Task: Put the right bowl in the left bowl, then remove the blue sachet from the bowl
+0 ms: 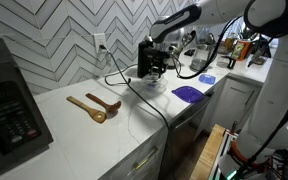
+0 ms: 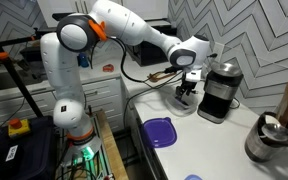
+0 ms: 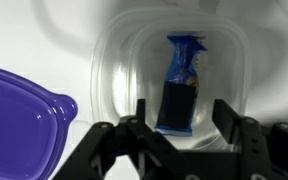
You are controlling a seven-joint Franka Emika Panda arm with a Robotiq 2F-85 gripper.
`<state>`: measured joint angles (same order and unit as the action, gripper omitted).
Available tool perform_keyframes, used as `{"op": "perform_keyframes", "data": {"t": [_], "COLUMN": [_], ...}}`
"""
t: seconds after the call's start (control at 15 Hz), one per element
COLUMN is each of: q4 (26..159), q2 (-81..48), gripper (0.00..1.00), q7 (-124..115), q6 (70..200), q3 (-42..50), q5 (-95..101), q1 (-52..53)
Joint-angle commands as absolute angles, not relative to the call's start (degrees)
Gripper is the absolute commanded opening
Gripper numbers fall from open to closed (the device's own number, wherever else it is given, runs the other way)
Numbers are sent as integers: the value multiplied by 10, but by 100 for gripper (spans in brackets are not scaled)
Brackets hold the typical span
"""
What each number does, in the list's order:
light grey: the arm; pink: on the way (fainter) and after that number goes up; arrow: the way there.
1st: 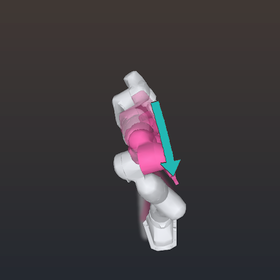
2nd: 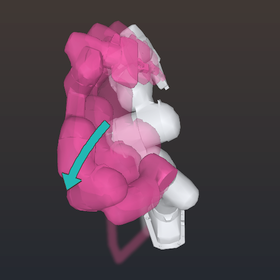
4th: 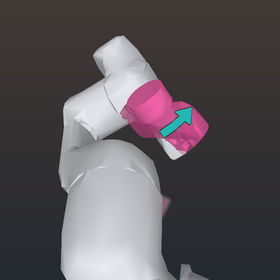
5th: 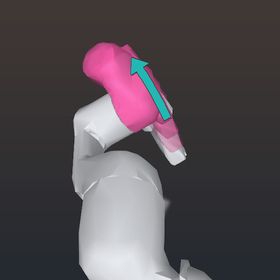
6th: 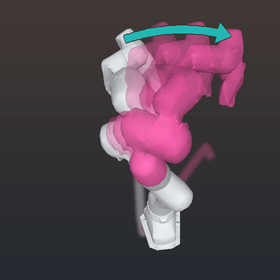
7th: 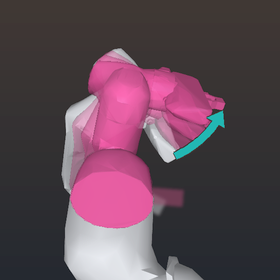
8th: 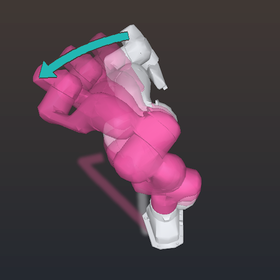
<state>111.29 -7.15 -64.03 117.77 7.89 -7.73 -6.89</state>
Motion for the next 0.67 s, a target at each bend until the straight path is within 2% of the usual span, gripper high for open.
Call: {"op": "perform_keyframes", "data": {"t": [0.0, 0.33, 0.6], "q4": [1096, 1083, 1069], "q2": [-95, -122, -141], "gripper": [66, 69, 65], "q7": [-619, -610, -602], "q6": [1173, 1169, 1166], "q3": [81, 82, 82], "q5": [-95, -103, -111], "q1": [-72, -73, -73]}}
